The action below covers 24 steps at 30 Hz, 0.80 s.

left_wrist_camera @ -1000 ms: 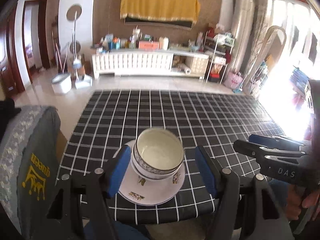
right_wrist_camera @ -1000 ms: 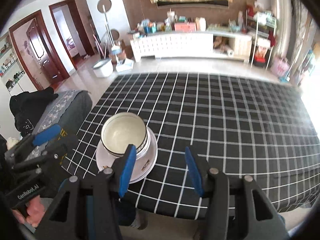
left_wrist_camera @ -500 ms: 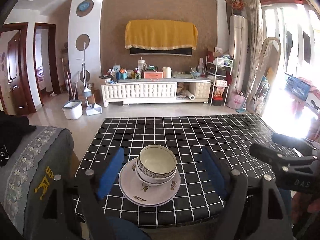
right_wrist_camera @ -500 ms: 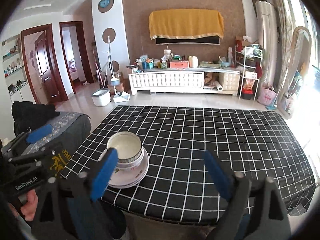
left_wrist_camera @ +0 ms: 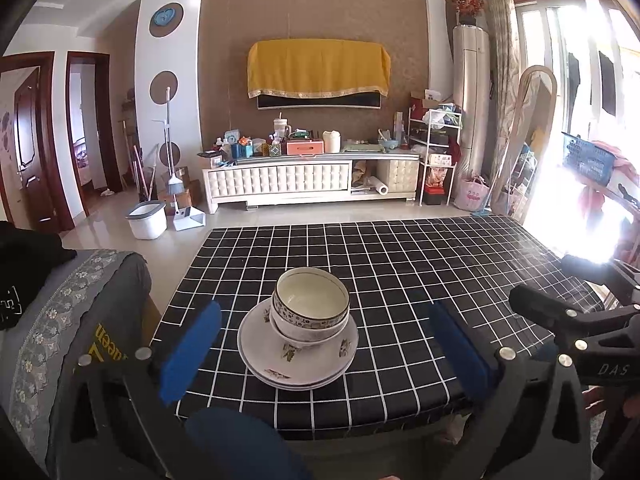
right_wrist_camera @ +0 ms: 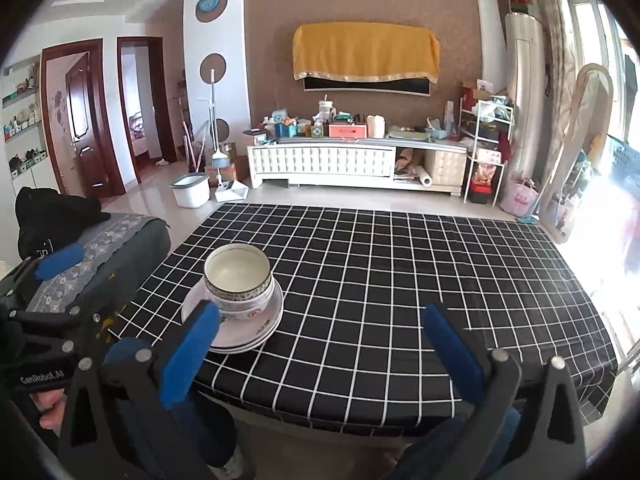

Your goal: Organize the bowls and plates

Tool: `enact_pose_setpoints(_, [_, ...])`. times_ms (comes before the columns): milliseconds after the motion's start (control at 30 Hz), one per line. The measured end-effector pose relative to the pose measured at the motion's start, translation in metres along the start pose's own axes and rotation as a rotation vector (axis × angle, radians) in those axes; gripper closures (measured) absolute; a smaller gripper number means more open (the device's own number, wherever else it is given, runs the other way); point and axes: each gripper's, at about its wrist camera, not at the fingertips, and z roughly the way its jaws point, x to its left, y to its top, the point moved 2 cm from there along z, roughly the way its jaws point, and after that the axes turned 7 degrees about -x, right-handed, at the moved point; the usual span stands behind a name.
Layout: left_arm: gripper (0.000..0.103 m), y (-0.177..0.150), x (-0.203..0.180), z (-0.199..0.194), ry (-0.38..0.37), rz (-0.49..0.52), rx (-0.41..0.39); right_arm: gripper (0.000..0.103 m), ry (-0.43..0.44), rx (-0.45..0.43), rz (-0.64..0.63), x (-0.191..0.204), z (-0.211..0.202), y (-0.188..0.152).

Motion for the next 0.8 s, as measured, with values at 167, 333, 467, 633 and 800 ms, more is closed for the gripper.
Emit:
enact_pose_setpoints(167, [0.000,-0.001,-0.004,-0.005,-0.009,0.009,-0.004,0.000,0.007,-0.009,-0.007,0.003,-0.006,-0.002])
enact_pose_setpoints(333, [0.000,-0.002,-0.005,-0.006,-0.015,0.008,-0.006,0.000,0.013,-0.006,-0.006,0.003,-0.008,-0.005])
enact_pose_setpoints(467, [0.000,-0.002,-0.005,-0.007,-0.020,0.008,-0.003,0.000,0.011,-0.008,-0.001,0.003,-0.010,-0.005])
enact_pose_setpoints(633, [0.000,-0.001,-0.004,-0.007,-0.025,0.005,-0.001,0.000,0.012,-0.011,0.001,0.002,-0.011,-0.005])
enact_pose_setpoints(800, [0.000,-0.001,-0.006,-0.007,-0.029,0.008,-0.002,0.000,0.005,-0.019,0.001,0.000,-0.015,-0.006])
